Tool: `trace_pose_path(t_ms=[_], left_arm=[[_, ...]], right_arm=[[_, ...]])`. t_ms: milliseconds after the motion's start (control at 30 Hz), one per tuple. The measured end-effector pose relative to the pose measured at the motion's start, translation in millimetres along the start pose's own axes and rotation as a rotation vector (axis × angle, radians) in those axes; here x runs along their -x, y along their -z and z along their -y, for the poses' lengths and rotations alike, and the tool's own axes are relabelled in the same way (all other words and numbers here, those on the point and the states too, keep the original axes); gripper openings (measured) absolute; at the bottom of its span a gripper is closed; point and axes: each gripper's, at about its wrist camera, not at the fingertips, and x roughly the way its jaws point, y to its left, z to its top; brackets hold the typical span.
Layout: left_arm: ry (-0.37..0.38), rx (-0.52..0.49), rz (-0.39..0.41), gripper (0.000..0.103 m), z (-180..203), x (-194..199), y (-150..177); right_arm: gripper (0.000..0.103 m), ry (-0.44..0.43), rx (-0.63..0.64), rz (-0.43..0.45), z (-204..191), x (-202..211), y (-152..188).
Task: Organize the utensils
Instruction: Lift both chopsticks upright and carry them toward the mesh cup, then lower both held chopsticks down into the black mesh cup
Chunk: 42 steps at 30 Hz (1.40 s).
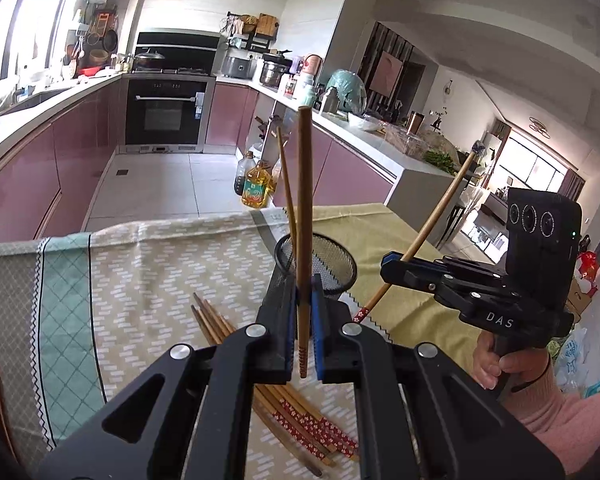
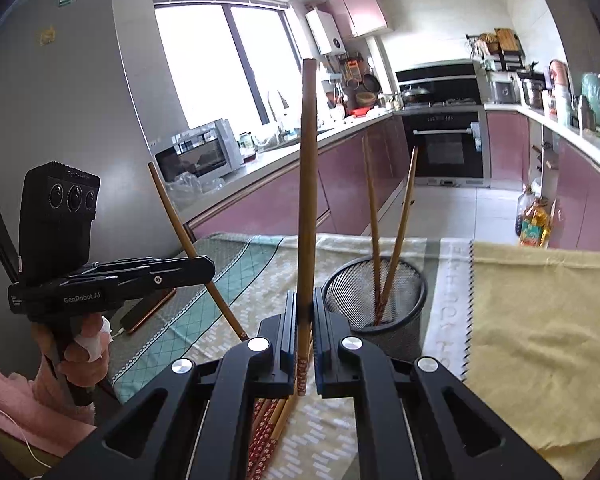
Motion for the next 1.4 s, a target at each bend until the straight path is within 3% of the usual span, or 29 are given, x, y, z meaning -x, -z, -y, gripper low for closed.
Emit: trace_pose_path(t_ms=[300, 1400], left_arm=[[0.013, -0.043, 0.034, 0.008, 15.1, 1.4, -18.4], [0.03, -0.085, 0.086, 0.007, 34.3, 7.0, -49.9]], right_arm=[[0.006, 0.024, 0.024, 0.049, 6.3, 14.2, -20.9], [0.006, 0.04, 0.06, 0.085, 10.5, 20.4, -37.8]])
